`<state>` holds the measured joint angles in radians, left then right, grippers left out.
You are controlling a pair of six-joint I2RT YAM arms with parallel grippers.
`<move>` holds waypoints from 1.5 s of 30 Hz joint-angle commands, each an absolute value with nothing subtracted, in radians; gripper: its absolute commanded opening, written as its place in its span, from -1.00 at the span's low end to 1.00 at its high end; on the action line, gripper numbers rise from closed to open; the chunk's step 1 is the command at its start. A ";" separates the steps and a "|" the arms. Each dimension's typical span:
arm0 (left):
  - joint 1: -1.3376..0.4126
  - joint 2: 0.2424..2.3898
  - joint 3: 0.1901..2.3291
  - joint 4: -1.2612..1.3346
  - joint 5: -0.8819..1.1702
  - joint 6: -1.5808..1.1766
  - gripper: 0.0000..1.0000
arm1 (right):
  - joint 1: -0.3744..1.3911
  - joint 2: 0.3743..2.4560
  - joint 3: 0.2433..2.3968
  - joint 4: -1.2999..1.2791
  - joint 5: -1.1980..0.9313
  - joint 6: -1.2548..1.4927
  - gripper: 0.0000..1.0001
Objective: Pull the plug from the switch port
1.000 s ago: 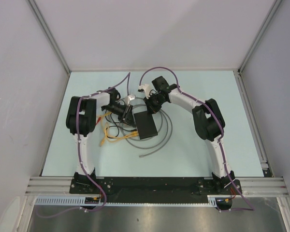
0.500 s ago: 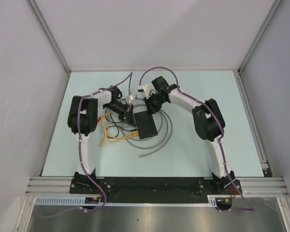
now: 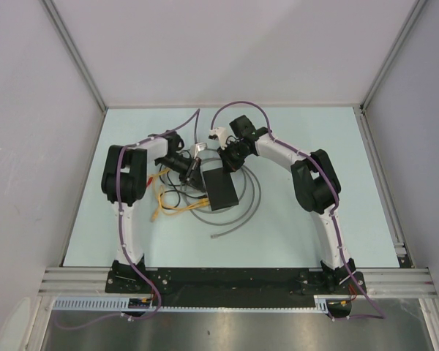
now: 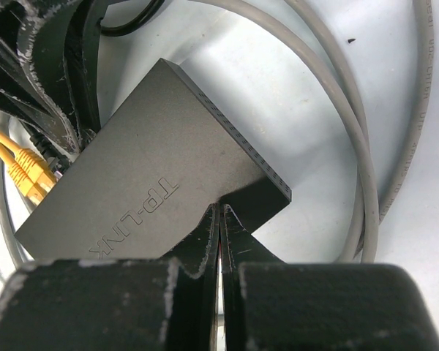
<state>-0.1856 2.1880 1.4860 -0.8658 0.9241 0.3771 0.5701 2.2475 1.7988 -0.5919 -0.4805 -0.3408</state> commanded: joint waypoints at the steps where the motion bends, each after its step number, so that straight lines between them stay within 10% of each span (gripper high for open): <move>1: -0.160 2.166 1.450 -0.873 0.845 0.436 -1.00 | 0.568 2.352 1.724 -0.732 -0.331 -0.377 -1.00; 45: -0.227 2.362 1.695 -0.951 0.950 0.314 -1.00 | 0.572 2.292 1.812 -0.807 -0.569 -0.449 -1.00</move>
